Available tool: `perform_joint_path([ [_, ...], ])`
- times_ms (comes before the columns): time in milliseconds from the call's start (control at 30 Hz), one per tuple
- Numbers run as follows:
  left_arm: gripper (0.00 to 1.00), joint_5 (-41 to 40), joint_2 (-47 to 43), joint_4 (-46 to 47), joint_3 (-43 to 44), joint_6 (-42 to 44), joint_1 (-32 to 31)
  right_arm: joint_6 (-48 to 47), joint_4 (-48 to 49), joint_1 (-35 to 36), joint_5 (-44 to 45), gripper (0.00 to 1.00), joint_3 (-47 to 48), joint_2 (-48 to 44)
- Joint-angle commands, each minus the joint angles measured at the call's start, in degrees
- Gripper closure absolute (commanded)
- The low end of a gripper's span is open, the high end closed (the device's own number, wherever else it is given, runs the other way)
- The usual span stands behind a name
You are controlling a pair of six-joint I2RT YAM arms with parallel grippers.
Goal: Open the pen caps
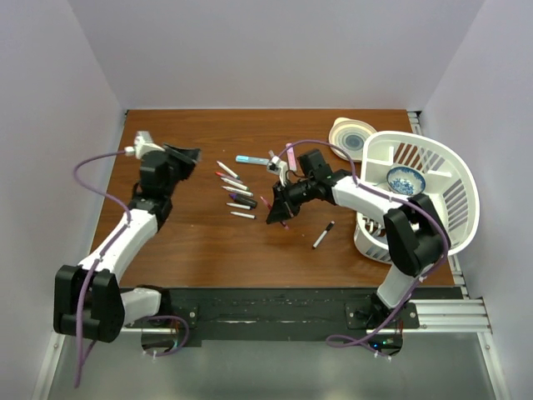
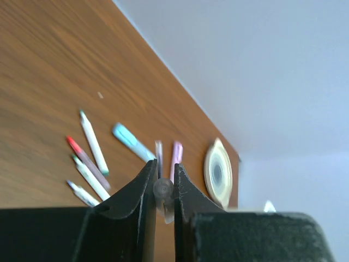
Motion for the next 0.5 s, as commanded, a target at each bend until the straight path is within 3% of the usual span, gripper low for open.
perform_joint_path([
  [0,1.0,0.28,-0.85,-4.72,3.14,3.19,6.23,-1.76,-1.81,0.84,-1.05,1.0,1.25,0.07],
  [100,1.0,1.42,-0.59,-8.42,-0.19,3.46,11.24,-4.49,-2.96,0.84,-0.61,1.0,1.25,-1.16],
  [233,1.0,4.23,4.92,-6.5,-5.91,3.37,19.14,-5.28,-3.13,0.75,-1.31,1.0,1.25,-1.51],
  [467,1.0,4.41,17.42,-4.73,-4.87,3.37,24.44,-5.9,-3.66,0.75,-1.31,1.0,1.69,-0.99],
])
